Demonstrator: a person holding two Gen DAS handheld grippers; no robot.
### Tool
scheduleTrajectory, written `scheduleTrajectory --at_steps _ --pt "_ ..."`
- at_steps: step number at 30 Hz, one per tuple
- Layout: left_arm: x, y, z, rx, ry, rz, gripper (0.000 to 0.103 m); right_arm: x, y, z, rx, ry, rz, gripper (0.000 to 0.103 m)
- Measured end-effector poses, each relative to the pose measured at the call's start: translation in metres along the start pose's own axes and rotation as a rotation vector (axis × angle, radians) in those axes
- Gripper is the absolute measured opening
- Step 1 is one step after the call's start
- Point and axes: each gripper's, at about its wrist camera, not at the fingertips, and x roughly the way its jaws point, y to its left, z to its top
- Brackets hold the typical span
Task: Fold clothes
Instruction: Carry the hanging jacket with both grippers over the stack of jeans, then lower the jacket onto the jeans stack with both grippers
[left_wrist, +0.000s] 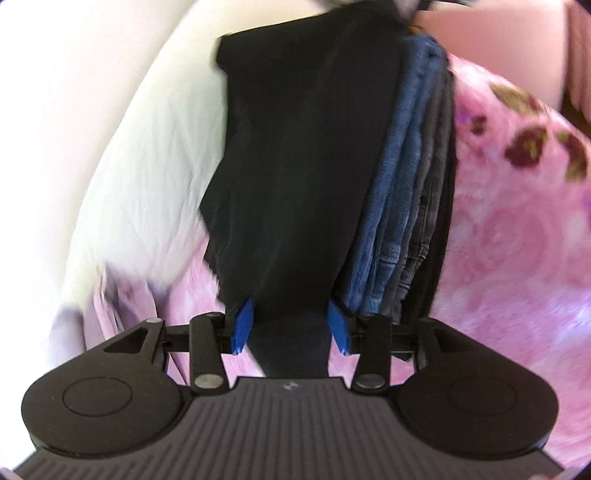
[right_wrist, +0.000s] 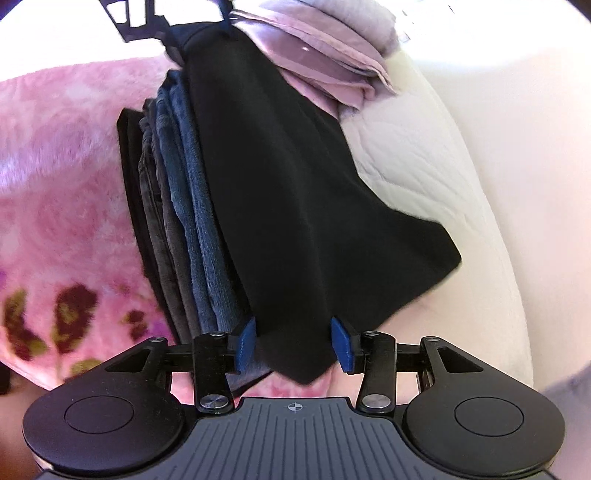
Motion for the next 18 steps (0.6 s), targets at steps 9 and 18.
scheduleTrajectory --at_steps 9,18 --pt "0.007 0.045 0.013 -0.262 0.020 -0.022 0.040 -0.021 -0.097 0.016 0.478 -0.079 0.068 0.044" --pt "0.057 0.059 0.034 -0.334 0.079 -0.098 0.035 0.097 -0.187 0.045 0.601 -0.111 0.073 0.043"
